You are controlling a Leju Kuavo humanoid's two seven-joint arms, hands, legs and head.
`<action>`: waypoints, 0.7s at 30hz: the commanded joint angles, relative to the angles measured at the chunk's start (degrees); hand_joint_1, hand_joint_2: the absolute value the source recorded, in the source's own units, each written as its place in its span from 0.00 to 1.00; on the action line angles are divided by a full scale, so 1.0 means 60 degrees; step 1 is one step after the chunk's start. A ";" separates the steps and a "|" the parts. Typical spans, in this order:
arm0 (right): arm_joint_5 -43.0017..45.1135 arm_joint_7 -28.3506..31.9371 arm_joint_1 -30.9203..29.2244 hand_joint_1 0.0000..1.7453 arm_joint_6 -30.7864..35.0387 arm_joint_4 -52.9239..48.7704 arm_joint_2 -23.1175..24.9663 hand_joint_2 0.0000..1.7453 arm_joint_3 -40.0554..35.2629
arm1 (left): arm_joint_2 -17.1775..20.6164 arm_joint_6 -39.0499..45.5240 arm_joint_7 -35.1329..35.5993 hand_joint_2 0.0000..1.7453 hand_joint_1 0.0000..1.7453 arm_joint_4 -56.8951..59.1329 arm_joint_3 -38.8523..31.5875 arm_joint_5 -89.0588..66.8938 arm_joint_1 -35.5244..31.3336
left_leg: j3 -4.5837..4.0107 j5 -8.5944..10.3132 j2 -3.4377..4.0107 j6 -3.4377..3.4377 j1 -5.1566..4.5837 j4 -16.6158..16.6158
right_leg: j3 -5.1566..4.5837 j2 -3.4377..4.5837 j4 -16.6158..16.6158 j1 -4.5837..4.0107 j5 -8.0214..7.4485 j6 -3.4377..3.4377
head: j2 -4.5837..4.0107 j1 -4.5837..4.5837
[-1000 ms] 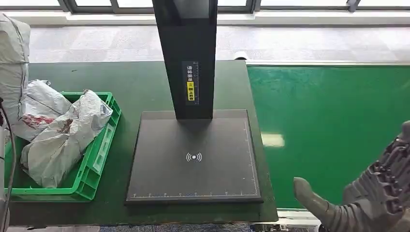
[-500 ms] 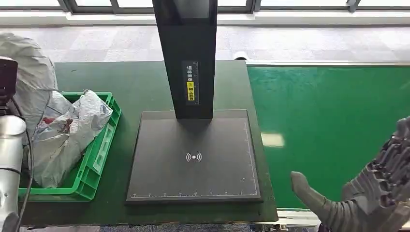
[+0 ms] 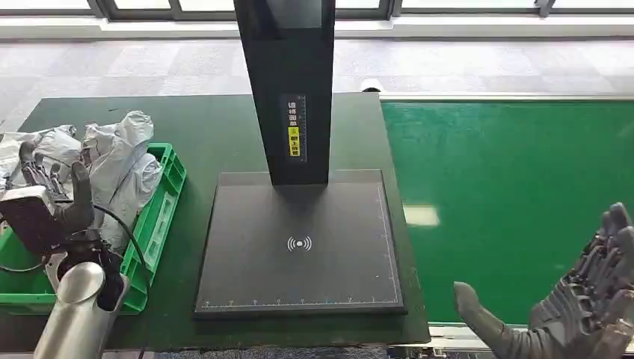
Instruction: Moved the parcel from conveyor to table for the left to box.
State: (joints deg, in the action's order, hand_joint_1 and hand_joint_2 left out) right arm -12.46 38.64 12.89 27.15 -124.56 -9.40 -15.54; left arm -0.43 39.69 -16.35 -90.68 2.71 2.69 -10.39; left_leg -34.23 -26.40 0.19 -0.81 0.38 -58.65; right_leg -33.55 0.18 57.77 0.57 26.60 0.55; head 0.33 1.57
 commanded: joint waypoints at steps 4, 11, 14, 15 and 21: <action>0.0352 -0.0581 0.0063 0.00 0.0205 -0.0083 0.1188 1.00 0.0748 | -0.0501 0.0051 -0.0619 0.00 0.00 -0.2378 -0.0341 -0.0061 0.1181 | 0.0023 -0.0003 0.0018 0.0001 0.0002 0.0017 | 0.0020 0.0016 -0.0013 -0.0004 -0.0002 -0.0006 | 0.0003 0.0000; 0.1389 -0.0762 0.0349 0.00 0.0848 -0.0223 0.1460 1.00 0.1048 | 0.0200 -0.0866 -0.0902 0.00 0.00 -0.3208 0.0512 0.1880 0.1482 | 0.0032 0.0002 -0.0004 0.0001 0.0005 0.0025 | 0.0036 -0.0011 -0.0022 -0.0006 0.0001 -0.0007 | 0.0000 0.0000; 0.1731 -0.0699 0.0322 0.00 0.0922 -0.0184 0.1518 1.00 0.1091 | 0.0311 -0.1793 -0.0984 0.00 0.00 -0.3293 0.0470 0.2835 0.1608 | 0.0033 0.0001 -0.0002 0.0000 0.0006 0.0023 | 0.0036 -0.0009 -0.0018 -0.0007 0.0003 -0.0007 | 0.0003 0.0000; 0.1764 -0.0719 0.0294 0.00 0.0920 -0.0169 0.1507 1.00 0.1094 | 0.0338 -0.1878 -0.0994 0.00 0.00 -0.3262 0.0499 0.2843 0.1603 | 0.0045 0.0005 -0.0004 0.0000 0.0002 0.0038 | 0.0045 -0.0011 -0.0030 -0.0003 0.0000 -0.0009 | 0.0000 0.0000; 0.1855 -0.0729 0.0344 0.00 0.0926 -0.0158 0.1485 1.00 0.1131 | 0.0361 -0.2317 -0.0823 0.00 0.00 -0.3092 0.0544 0.3059 0.1591 | 0.0027 0.0005 -0.0010 0.0000 0.0005 0.0016 | 0.0031 -0.0016 -0.0014 -0.0005 0.0001 -0.0006 | 0.0000 0.0004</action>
State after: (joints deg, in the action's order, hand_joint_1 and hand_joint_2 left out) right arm -1.92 34.47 14.83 32.57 -126.40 -2.47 -11.34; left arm -1.00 27.25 -21.77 -110.03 3.37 19.80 -1.06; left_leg -34.16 -26.39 0.19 -0.81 0.40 -58.63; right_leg -33.48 0.14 57.77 0.57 26.60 0.55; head 0.33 1.60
